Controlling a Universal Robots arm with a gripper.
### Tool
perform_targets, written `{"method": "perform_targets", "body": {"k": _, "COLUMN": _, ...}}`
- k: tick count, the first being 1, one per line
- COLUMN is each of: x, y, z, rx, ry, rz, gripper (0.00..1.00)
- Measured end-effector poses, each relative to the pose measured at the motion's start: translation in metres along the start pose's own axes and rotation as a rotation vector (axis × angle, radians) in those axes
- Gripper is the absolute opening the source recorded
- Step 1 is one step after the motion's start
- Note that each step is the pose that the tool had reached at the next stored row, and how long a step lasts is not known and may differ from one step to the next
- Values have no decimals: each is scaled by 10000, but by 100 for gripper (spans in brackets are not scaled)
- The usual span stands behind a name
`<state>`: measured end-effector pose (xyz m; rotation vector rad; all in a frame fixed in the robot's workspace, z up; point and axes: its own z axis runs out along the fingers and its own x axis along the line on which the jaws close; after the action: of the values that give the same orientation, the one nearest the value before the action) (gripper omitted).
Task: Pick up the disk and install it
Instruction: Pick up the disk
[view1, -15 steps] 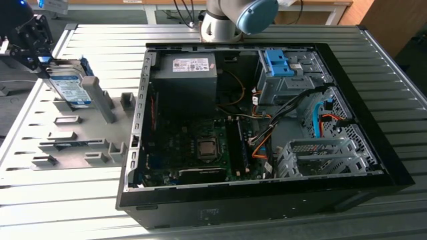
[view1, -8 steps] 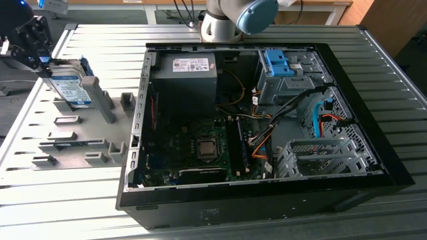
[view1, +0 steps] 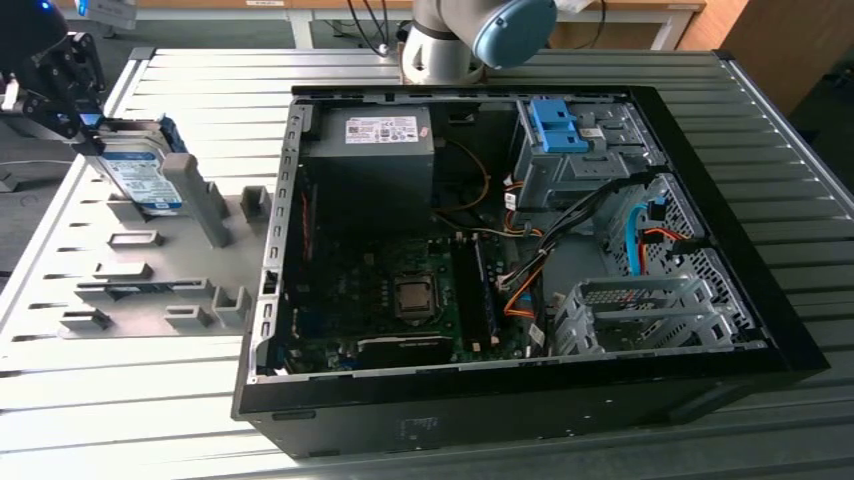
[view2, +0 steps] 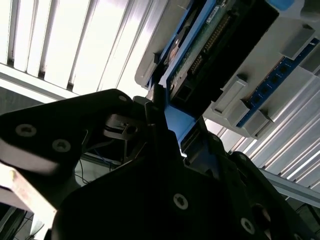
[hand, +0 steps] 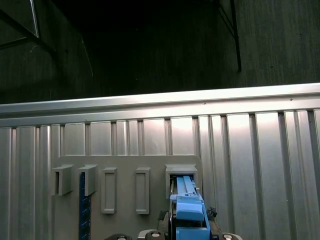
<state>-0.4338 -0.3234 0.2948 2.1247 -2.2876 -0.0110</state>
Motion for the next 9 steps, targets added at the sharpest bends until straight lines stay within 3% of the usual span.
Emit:
{"method": "perform_targets", "body": {"k": 6, "x": 0, "y": 0, "z": 1, "rx": 1, "ry": 1, "rz": -33, "gripper": 37}}
{"method": "perform_targets", "body": {"k": 9, "x": 0, "y": 0, "z": 3, "rx": 2, "ry": 6, "rz": -286, "gripper": 37}}
